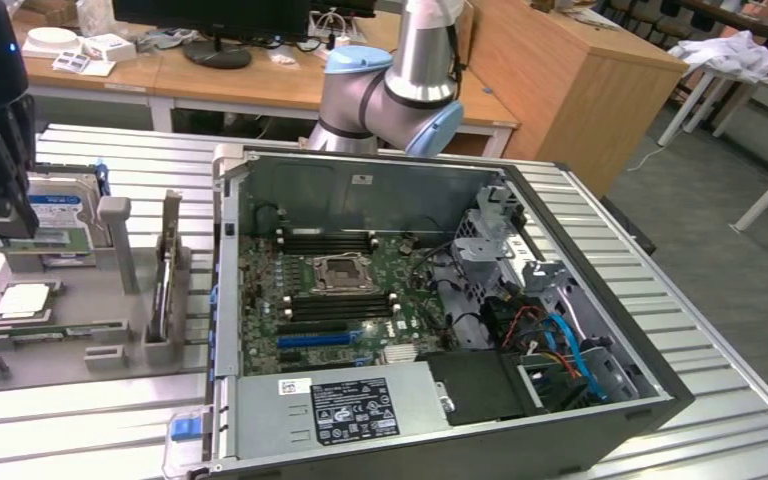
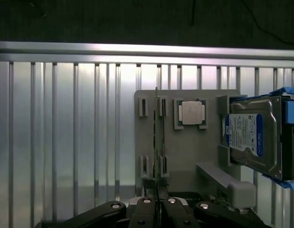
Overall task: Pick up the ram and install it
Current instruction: 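Pick up the ram and move it above insertion slot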
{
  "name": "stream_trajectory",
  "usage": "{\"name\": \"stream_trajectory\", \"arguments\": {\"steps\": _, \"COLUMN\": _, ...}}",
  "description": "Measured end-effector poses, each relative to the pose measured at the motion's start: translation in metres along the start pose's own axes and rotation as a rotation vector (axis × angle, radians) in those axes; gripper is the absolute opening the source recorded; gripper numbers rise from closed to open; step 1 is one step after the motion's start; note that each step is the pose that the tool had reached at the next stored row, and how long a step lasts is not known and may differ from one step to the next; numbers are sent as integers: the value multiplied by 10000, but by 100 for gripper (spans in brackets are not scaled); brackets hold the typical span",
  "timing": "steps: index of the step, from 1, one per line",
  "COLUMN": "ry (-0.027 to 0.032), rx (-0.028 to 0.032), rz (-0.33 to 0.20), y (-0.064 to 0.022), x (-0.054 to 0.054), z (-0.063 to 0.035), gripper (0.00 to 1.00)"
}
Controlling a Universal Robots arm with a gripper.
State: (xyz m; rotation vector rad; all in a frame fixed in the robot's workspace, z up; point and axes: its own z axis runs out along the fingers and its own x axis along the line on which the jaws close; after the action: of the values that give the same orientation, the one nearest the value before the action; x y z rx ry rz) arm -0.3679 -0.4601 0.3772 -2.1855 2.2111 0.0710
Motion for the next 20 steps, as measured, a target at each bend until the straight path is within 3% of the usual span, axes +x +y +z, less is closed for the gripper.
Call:
{"name": "stream_trajectory", "arguments": {"steps": 9, "ry": -2, "rx": 0, "rz": 2, "y": -1, "x": -5, "z": -98, "gripper": 12}}
{"name": "stream_trajectory", "arguments": {"steps": 15, "ry": -1, "rx": 0, "rz": 2, "y": -2, "x": -6, "z": -104, "gripper": 12}}
{"name": "stream_trajectory", "arguments": {"steps": 20, "ry": 0, "rx": -1, "rz": 3, "y": -78, "x": -7, "z": -105, "gripper": 12}}
